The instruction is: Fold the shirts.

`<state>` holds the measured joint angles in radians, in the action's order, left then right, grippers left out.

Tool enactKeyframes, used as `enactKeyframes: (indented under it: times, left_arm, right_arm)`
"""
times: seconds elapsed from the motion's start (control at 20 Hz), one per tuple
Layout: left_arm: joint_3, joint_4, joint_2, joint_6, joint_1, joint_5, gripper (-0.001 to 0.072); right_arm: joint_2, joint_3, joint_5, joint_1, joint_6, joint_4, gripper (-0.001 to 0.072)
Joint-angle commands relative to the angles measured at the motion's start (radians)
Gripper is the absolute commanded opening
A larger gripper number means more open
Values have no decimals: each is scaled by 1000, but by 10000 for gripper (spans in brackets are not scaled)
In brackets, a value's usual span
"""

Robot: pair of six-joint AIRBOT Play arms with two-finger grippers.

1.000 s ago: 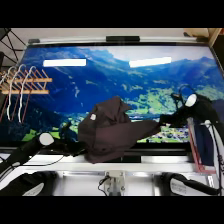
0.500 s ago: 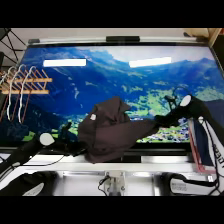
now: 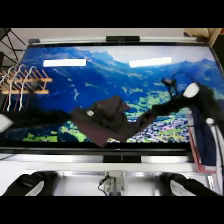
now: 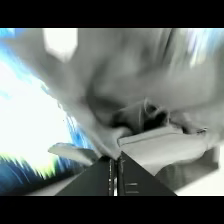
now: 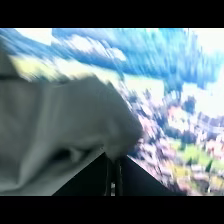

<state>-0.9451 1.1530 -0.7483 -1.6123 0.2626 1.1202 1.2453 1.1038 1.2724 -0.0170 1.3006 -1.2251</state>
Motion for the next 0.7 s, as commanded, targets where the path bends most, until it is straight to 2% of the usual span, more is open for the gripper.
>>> enactKeyframes:
  times: [0.0, 0.15, 0.25, 0.35, 0.65]
  left_arm:
    - [-510, 156, 108, 2, -158, 51, 29]
    - [-937, 156, 117, 2, -231, -49, 30]
    - [-1074, 156, 122, -33, -232, -53, 30]
    - [-1093, 144, 140, -81, -232, -43, 30]
    - [-1086, 139, 141, -63, -232, 0, 30]
  right_arm:
    - [-232, 213, 2, -10, 16, 50, 70]
    - [-465, 401, -193, -10, 143, 39, 70]
    - [-597, 428, -284, -10, 211, 38, 70]
    - [-682, 427, -275, -10, 235, 39, 70]
    - [-739, 428, -147, -10, 268, 29, 70]
